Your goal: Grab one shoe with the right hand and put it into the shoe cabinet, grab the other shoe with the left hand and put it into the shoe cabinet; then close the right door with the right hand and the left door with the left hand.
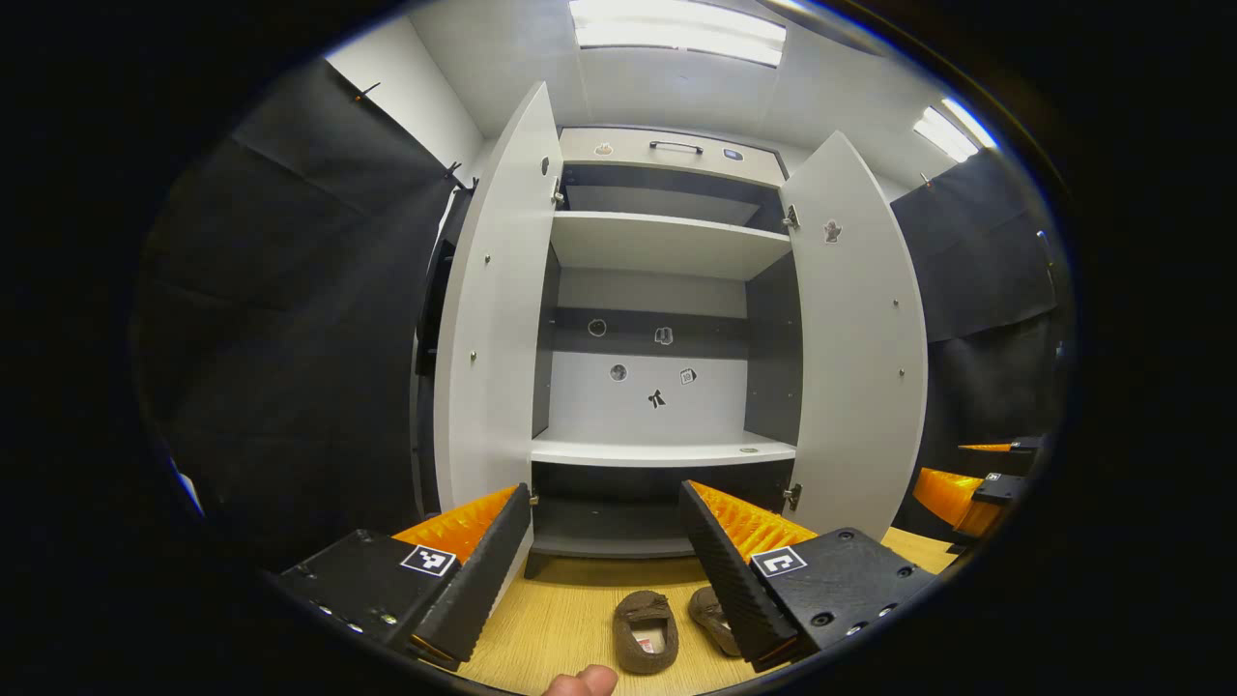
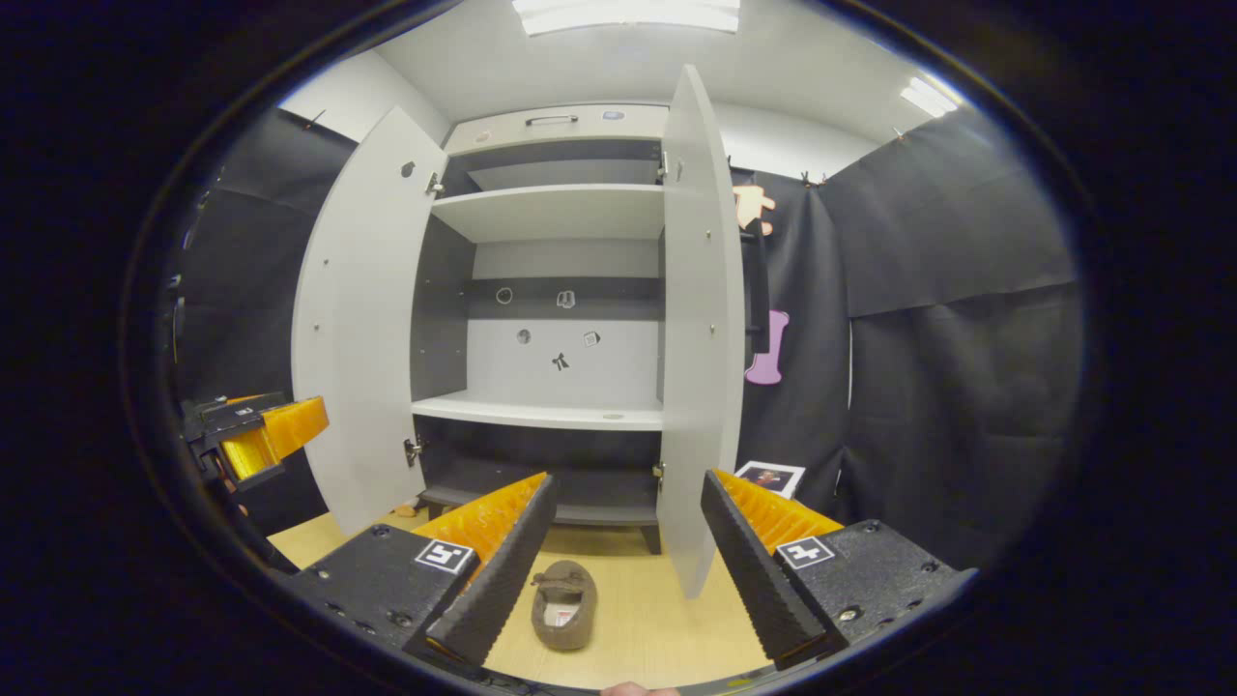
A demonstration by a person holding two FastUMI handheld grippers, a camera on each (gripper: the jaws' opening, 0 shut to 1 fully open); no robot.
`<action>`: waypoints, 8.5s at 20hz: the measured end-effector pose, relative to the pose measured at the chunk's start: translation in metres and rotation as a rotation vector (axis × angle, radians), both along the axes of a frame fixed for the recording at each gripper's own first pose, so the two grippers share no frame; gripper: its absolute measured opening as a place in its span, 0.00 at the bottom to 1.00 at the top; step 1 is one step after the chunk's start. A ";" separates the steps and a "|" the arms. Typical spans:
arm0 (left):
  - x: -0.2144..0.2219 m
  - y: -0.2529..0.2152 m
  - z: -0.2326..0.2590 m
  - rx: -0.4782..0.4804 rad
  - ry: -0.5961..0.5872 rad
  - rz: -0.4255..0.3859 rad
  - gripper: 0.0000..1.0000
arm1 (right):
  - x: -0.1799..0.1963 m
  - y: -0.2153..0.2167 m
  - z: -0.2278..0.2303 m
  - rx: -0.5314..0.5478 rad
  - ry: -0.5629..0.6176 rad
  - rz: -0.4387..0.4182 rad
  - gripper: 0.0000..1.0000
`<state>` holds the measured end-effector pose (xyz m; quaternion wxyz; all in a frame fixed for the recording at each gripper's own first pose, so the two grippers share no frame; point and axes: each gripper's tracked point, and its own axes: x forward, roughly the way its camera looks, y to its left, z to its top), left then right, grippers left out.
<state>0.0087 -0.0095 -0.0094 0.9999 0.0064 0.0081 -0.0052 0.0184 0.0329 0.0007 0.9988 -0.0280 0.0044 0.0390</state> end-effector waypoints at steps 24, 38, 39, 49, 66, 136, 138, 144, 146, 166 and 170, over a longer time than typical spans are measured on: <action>-0.012 0.028 0.005 0.002 -0.006 0.071 0.95 | 0.084 0.101 -0.245 -0.191 0.562 0.295 0.88; -0.010 0.036 -0.005 -0.007 0.020 0.086 0.95 | 0.134 0.090 -0.337 -0.258 0.756 0.188 0.27; -0.011 0.035 -0.006 -0.010 0.021 0.083 0.95 | 0.136 0.091 -0.339 -0.259 0.753 0.188 0.25; -0.011 0.025 -0.010 -0.006 0.037 0.063 0.95 | 0.143 0.087 -0.333 -0.168 0.674 0.205 0.05; -0.002 -0.006 -0.021 -0.028 0.043 -0.023 0.95 | 0.125 0.091 -0.092 -0.130 0.193 0.260 0.04; -0.006 -0.024 -0.045 -0.048 0.101 -0.095 0.95 | 0.088 0.028 -0.011 -0.079 0.035 0.027 0.59; -0.006 -0.028 -0.050 -0.043 0.113 -0.104 0.95 | 0.072 0.023 -0.023 -0.078 0.031 -0.007 0.59; -0.010 -0.036 -0.066 -0.049 0.178 -0.120 0.95 | 0.040 0.018 -0.059 -0.035 0.039 -0.031 0.67; -0.009 -0.036 -0.074 -0.041 0.204 -0.119 0.95 | 0.032 0.020 -0.062 -0.037 0.035 -0.011 0.77; 0.054 -0.017 -0.304 -0.133 0.781 -0.128 0.96 | 0.010 0.015 -0.070 -0.053 0.086 0.023 1.00; 0.059 -0.013 -0.344 -0.159 0.842 -0.096 0.95 | 0.013 0.014 -0.073 -0.067 0.112 0.025 1.00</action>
